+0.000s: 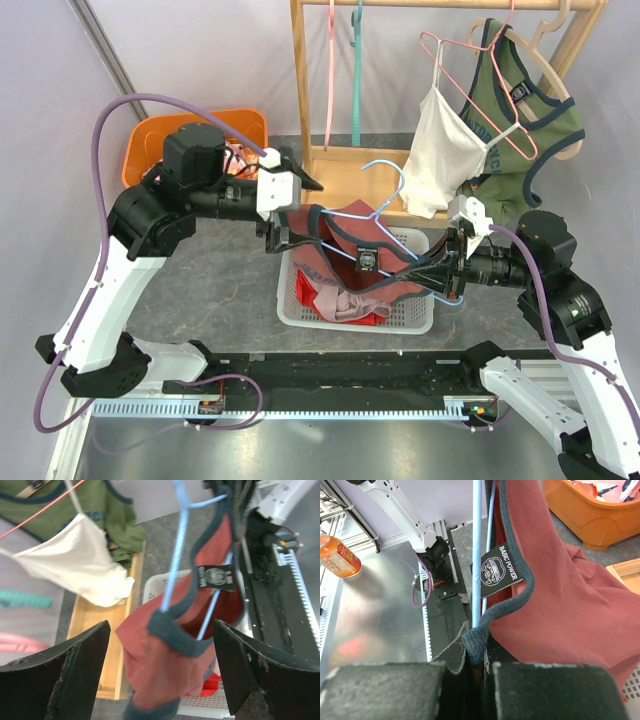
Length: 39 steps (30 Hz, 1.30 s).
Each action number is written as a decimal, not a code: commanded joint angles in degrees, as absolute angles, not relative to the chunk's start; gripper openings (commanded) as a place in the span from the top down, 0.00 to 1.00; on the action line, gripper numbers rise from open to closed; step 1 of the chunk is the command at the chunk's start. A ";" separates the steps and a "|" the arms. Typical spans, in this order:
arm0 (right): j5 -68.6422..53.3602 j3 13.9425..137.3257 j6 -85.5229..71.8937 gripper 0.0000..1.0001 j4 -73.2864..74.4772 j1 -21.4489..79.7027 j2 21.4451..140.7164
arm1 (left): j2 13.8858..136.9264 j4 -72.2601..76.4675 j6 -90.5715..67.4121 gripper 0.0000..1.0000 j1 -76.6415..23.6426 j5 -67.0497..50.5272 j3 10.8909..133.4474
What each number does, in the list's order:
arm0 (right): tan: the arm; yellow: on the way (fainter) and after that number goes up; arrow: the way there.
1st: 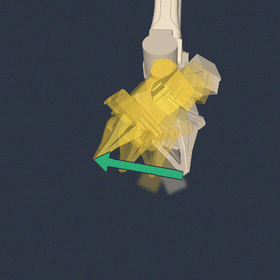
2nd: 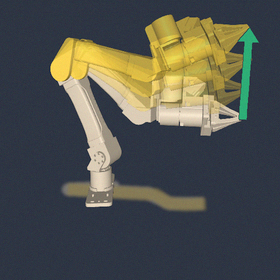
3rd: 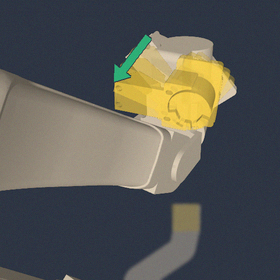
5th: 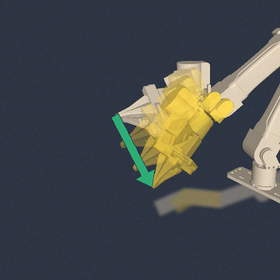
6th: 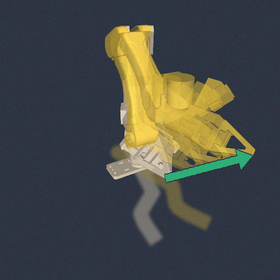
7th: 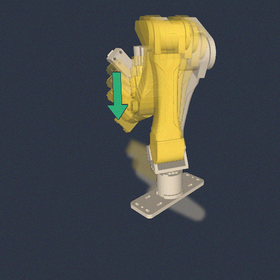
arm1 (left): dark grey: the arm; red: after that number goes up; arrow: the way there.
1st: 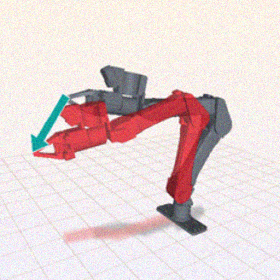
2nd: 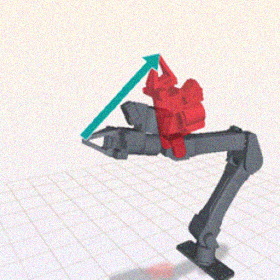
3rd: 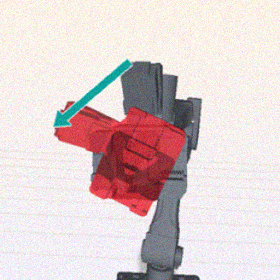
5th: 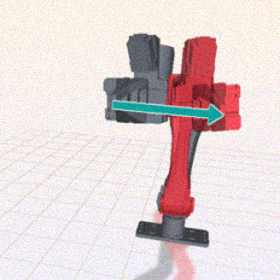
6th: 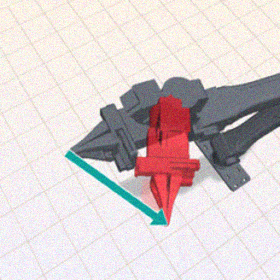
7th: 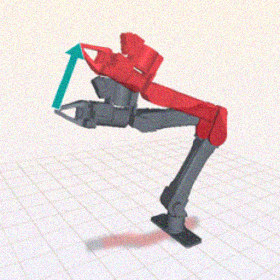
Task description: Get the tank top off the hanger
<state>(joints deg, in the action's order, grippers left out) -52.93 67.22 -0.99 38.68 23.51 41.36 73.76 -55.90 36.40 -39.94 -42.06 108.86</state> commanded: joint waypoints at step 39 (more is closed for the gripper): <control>1.13 66.73 -14.14 0.02 35.77 25.84 31.30 | 69.17 -46.58 30.15 0.98 -43.95 -17.21 107.48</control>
<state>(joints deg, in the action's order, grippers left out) -6.44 73.34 -6.66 36.29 26.02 35.94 69.73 -51.53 34.76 -44.51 -16.58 103.55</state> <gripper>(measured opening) 0.982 0.159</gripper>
